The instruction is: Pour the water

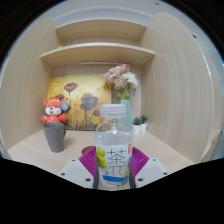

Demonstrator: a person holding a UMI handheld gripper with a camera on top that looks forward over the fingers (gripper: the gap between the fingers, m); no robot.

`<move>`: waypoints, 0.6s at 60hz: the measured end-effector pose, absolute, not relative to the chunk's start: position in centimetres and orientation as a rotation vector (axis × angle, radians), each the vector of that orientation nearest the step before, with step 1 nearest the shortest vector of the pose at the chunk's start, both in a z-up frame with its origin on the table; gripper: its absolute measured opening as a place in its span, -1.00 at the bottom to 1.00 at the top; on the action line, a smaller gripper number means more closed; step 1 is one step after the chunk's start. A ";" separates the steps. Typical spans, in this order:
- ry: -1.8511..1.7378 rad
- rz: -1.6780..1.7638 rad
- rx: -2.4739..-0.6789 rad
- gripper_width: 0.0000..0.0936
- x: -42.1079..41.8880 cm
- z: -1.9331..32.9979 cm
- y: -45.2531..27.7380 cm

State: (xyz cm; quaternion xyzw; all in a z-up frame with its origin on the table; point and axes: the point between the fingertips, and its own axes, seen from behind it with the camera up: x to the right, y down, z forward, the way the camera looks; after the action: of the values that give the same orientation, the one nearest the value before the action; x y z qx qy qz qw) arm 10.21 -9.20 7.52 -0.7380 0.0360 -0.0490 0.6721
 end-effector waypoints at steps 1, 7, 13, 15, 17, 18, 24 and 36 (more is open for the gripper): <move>0.079 -0.113 -1.659 -0.16 10.2 7.6 -9.2; 0.067 -0.128 -1.657 -0.20 10.0 7.5 -9.2; 0.058 -0.135 -1.669 -0.20 10.1 7.4 -9.1; 0.050 -0.149 -1.675 -0.20 10.4 7.5 -9.0; 0.035 -0.161 -1.680 -0.20 10.7 7.7 -8.7; 0.028 -0.170 -1.681 -0.20 11.0 7.9 -8.5; -0.063 -0.264 -1.692 -0.20 12.3 9.3 -7.1; -0.400 -0.574 -1.618 -0.20 11.2 13.8 -2.1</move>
State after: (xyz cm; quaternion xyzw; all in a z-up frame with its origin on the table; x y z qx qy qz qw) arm 11.19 -2.10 13.84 -0.7083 -0.1752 -0.2514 0.6360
